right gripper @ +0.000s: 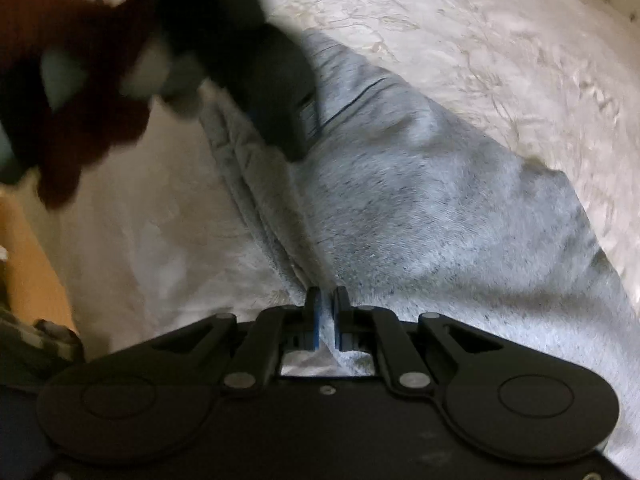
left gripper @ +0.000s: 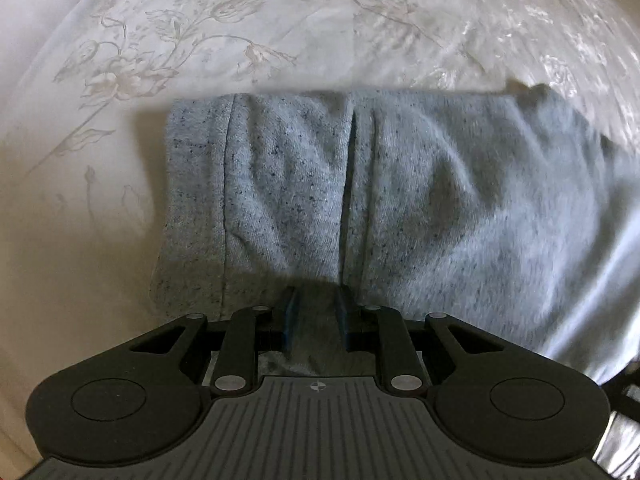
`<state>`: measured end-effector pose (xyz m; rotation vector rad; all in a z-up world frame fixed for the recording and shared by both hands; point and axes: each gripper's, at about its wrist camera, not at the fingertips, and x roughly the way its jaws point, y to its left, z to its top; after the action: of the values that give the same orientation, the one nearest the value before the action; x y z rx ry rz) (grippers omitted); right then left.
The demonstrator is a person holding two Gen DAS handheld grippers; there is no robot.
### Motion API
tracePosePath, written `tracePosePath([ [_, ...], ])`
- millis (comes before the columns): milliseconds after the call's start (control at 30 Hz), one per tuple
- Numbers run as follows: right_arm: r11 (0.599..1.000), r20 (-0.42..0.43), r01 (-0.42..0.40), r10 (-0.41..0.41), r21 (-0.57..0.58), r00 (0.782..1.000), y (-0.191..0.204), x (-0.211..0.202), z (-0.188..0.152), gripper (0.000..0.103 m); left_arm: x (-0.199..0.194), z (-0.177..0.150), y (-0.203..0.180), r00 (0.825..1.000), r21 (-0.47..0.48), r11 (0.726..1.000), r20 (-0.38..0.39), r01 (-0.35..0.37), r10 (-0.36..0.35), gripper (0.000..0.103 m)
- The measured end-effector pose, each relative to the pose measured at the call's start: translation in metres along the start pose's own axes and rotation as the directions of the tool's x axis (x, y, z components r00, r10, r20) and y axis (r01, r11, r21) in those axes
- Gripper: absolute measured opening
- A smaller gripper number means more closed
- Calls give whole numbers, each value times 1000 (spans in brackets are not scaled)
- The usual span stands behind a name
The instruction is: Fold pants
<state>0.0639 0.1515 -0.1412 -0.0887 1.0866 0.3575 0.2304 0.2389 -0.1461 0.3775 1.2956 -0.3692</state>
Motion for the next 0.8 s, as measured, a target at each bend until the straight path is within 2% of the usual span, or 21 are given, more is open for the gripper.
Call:
tracePosePath([
  [67, 999, 21, -4, 4, 40, 1000, -13, -13, 4, 10, 0, -3, 1, 1000, -13, 1000, -17, 0, 0, 21],
  [133, 995, 61, 2, -8, 105, 998, -33, -25, 9, 17, 3, -11, 5, 999, -38, 999, -42, 15, -17, 21],
  [200, 981, 92, 28, -46, 191, 995, -61, -32, 17, 33, 7, -21, 7, 998, -38, 999, -52, 22, -24, 20],
  [233, 970, 102, 56, -82, 236, 991, -78, -33, 22, 37, 9, -24, 7, 999, -28, 999, -49, 20, -22, 20],
  [333, 939, 103, 135, -176, 317, 979, -124, -23, 40, 38, 11, -29, 4, 999, -4, 1000, -51, 10, -10, 20],
  [433, 916, 102, 179, -229, 359, 968, -161, -6, 58, 44, 11, -31, 4, 997, -22, 1000, -68, 18, -20, 20],
  [533, 912, 76, 195, -237, 362, 969, -182, 12, 71, 45, 11, -32, 9, 997, -21, 999, -74, 30, -31, 20],
  [633, 921, 44, 182, -209, 343, 977, -196, 35, 79, 45, 16, -26, 7, 996, -15, 999, -81, 30, -31, 20],
  [667, 928, 28, 171, -190, 331, 981, -198, 40, 78, 43, 17, -24, 8, 996, -14, 1000, -85, 28, -29, 20],
  [700, 934, 15, 151, -165, 324, 986, -201, 46, 78, 18, 18, -24, 8, 996, -13, 1000, -87, 26, -27, 20],
  [733, 941, 4, 123, -131, 316, 991, -197, 49, 76, 2, 19, -22, 8, 996, -11, 1000, -89, 22, -23, 20],
  [800, 950, -5, 94, -97, 296, 995, -186, 49, 69, 3, 20, -21, 6, 995, -9, 1000, -93, 17, -18, 20],
])
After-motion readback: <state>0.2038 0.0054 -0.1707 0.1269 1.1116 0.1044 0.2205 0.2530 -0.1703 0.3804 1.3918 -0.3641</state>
